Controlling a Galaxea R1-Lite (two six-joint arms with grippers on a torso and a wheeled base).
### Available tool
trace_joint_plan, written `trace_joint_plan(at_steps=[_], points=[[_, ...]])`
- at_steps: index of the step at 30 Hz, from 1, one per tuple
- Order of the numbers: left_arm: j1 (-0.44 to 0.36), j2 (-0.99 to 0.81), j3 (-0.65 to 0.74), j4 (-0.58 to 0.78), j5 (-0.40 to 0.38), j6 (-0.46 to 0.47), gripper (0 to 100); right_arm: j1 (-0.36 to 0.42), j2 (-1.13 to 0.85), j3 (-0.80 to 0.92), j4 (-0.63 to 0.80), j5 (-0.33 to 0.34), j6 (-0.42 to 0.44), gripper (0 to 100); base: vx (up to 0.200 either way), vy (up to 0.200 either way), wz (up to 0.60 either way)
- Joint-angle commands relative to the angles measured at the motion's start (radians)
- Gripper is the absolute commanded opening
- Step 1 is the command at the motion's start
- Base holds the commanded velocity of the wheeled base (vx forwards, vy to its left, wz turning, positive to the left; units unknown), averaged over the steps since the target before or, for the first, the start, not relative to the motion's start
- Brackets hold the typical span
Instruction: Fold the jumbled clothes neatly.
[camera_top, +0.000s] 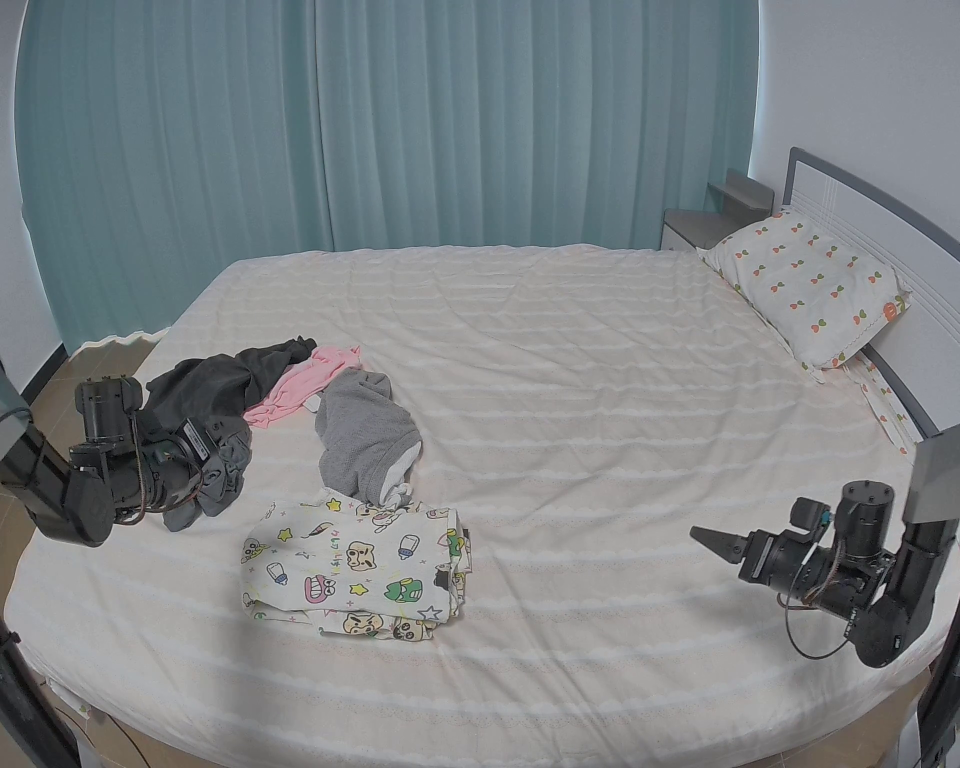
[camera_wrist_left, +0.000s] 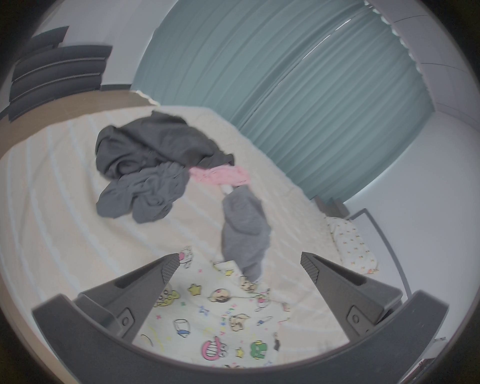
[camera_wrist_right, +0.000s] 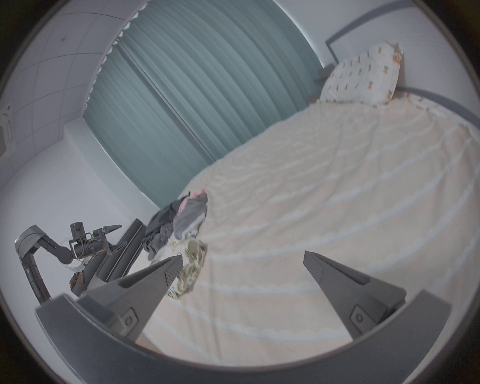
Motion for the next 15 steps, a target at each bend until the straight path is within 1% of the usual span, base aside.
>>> trace_joint_plan(at_steps=[1,2,4,5,6,7,9,11,12,13,14,15], points=[[-0.133,-0.428,0.196,-0.032,0.008,0.008,100,0.035,-0.492,0.134,0.068,-0.152,-0.003,100,0.000,0.000,0.00],[-0.160,-0.488,0.229,-0.032,0.017,0.011,100,0.038,-0.564,0.134,0.114,-0.185,-0.011,100,0.000,0.000,0.00],[-0.185,-0.545,0.262,-0.030,0.040,0.020,100,0.044,-0.641,0.136,0.167,-0.206,-0.029,100,0.000,0.000,0.00],[-0.222,-0.620,0.304,-0.024,0.113,0.057,100,0.051,-0.759,0.134,0.267,-0.228,-0.073,100,0.000,0.000,0.00],[-0.243,-0.657,0.322,-0.023,0.162,0.080,100,0.051,-0.823,0.134,0.327,-0.234,-0.101,100,0.000,0.000,0.00],[-0.271,-0.704,0.351,-0.023,0.230,0.104,100,0.049,-0.919,0.134,0.407,-0.247,-0.141,100,0.000,0.000,0.00],[-0.306,-0.772,0.391,-0.021,0.316,0.127,100,0.047,-1.050,0.134,0.536,-0.263,-0.199,100,0.000,0.000,0.00],[-0.354,-0.858,0.443,-0.013,0.408,0.153,100,0.040,-1.231,0.128,0.740,-0.283,-0.281,100,0.000,0.000,0.00],[-0.363,-0.885,0.456,-0.004,0.437,0.167,100,0.038,-1.290,0.122,0.810,-0.292,-0.302,100,0.000,0.000,0.00],[-0.369,-0.928,0.466,0.019,0.492,0.193,100,0.034,-1.385,0.109,0.921,-0.306,-0.324,100,0.000,0.000,0.00],[-0.370,-0.974,0.469,0.057,0.544,0.212,100,0.024,-1.474,0.091,1.040,-0.324,-0.331,100,0.000,0.000,0.00],[-0.370,-1.005,0.468,0.086,0.574,0.221,100,0.017,-1.528,0.080,1.117,-0.333,-0.336,100,0.000,0.000,0.00]])
